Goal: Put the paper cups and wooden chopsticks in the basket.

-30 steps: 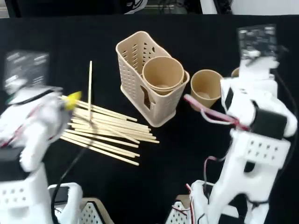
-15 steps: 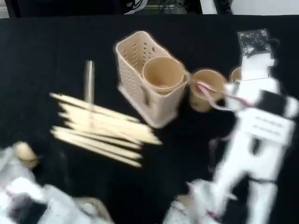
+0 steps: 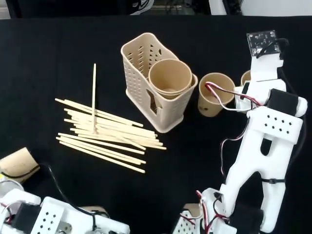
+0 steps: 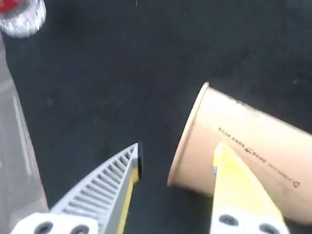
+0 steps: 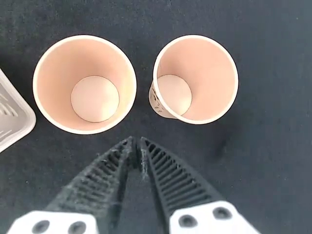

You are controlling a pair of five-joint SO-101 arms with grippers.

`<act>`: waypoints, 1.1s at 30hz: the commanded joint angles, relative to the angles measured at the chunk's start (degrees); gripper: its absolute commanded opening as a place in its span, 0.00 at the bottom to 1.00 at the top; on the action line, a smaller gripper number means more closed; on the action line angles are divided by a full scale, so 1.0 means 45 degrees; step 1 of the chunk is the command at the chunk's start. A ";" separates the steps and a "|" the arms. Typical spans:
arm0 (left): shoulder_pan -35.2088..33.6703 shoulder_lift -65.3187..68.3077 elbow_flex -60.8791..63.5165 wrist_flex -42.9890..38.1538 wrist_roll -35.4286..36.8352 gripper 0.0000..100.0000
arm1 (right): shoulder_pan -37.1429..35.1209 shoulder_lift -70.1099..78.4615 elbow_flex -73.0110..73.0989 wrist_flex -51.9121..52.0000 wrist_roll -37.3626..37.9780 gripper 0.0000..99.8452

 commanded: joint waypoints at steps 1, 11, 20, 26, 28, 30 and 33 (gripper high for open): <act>0.0869 0.0000 0.0342 -0.0918 0.0723 0.25 | 0.0156 -0.0010 -0.0088 -0.0234 0.0098 0.01; 0.2452 0.0156 0.2764 -0.3341 0.0957 0.25 | 0.0156 -0.0088 -0.0088 -0.0234 0.0020 0.01; 0.4757 -0.0879 0.1201 0.0527 -0.0879 0.25 | 0.0156 -0.0088 -0.0107 -0.0234 0.0000 0.01; 0.6476 -0.1035 -0.0479 0.1836 -0.0508 0.25 | 0.0156 -0.0088 -0.0107 -0.0195 0.0000 0.01; 0.6027 -0.0957 -0.1436 0.1895 -0.0508 0.25 | 0.0156 -0.0088 -0.0107 -0.0195 0.0000 0.01; 0.4855 -0.0957 -0.2647 0.2247 -0.0508 0.25 | 0.0156 -0.0088 -0.0107 -0.0195 0.0000 0.01; 0.2276 -0.0957 -0.3976 0.2618 -0.0508 0.25 | 0.0156 -0.0088 -0.0068 -0.0215 0.0000 0.01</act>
